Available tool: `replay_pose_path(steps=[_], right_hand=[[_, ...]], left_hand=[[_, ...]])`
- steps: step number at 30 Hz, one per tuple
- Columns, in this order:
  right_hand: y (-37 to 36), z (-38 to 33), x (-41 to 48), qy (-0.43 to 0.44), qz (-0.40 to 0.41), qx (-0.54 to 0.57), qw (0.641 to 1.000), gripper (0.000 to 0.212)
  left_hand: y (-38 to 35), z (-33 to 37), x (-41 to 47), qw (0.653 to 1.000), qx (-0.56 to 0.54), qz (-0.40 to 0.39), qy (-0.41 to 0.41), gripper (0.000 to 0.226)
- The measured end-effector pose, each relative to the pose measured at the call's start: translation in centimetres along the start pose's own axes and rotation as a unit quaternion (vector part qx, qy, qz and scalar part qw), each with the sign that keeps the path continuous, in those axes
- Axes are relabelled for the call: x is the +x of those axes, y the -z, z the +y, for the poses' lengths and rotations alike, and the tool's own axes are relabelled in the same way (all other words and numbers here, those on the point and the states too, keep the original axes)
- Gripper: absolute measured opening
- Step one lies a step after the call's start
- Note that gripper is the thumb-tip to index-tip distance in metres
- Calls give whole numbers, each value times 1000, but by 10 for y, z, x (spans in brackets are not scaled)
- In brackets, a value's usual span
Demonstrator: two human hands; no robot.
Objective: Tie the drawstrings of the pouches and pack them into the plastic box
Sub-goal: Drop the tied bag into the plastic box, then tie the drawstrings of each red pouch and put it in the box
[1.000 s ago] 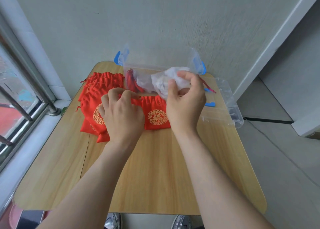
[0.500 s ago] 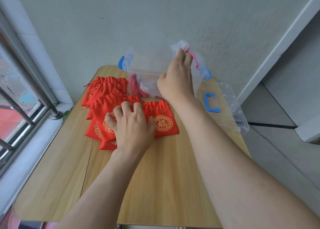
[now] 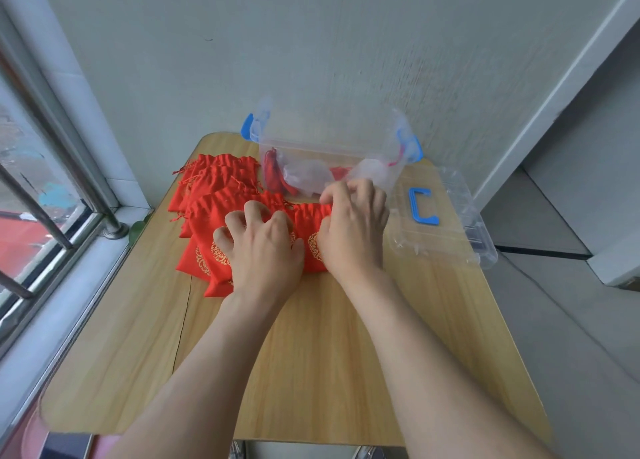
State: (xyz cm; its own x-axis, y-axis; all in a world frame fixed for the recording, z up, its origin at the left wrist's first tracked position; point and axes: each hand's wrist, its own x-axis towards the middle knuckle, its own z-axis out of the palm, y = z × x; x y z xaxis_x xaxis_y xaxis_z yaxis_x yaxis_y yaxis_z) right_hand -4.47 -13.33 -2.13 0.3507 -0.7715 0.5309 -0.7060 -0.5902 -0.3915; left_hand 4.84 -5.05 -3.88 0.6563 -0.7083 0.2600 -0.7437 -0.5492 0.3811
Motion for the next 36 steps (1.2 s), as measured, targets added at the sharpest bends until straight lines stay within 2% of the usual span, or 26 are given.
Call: replay_pose_path(steps=[3, 5, 8, 11, 14, 17, 20, 23, 25, 29, 32, 36], right_hand=[[-5, 8, -20, -86, -179, -20, 980, 33], [-7, 13, -31, -90, -232, -64, 966, 39], [-3, 15, -36, -100, -214, -53, 970, 40], [9, 14, -33, -161, -210, 16, 964, 60], [20, 11, -33, -206, -214, 84, 951, 73], [34, 11, -34, -264, -174, 184, 931, 80], [54, 10, -34, -296, -130, 234, 917, 91], [72, 7, -36, -309, -67, 332, 889, 77], [80, 7, -40, -304, -49, 390, 868, 60], [99, 3, -47, -337, -40, 456, 823, 38], [98, 8, -49, -363, -34, 464, 807, 28], [91, 14, -43, -371, -49, 448, 812, 19]], left_hand=[[1, 1, -2, 1000, -19, 3, 4, 13], [1, 1, -4, 1000, -28, -2, 3, 14], [0, 0, -6, 1000, -15, -12, -6, 17], [3, 2, -9, 1000, -21, -22, -10, 27], [5, 3, -15, 999, -28, -11, -24, 17], [4, 4, -19, 995, -80, 20, -54, 10], [8, 12, -23, 977, -190, 48, -87, 13], [18, 27, -29, 956, -287, 38, -38, 9], [25, 34, -31, 936, -349, -15, 36, 19], [42, 53, -34, 839, -499, -152, 154, 41], [50, 66, -33, 807, -539, -189, 153, 44], [45, 73, -28, 807, -561, -143, 117, 45]])
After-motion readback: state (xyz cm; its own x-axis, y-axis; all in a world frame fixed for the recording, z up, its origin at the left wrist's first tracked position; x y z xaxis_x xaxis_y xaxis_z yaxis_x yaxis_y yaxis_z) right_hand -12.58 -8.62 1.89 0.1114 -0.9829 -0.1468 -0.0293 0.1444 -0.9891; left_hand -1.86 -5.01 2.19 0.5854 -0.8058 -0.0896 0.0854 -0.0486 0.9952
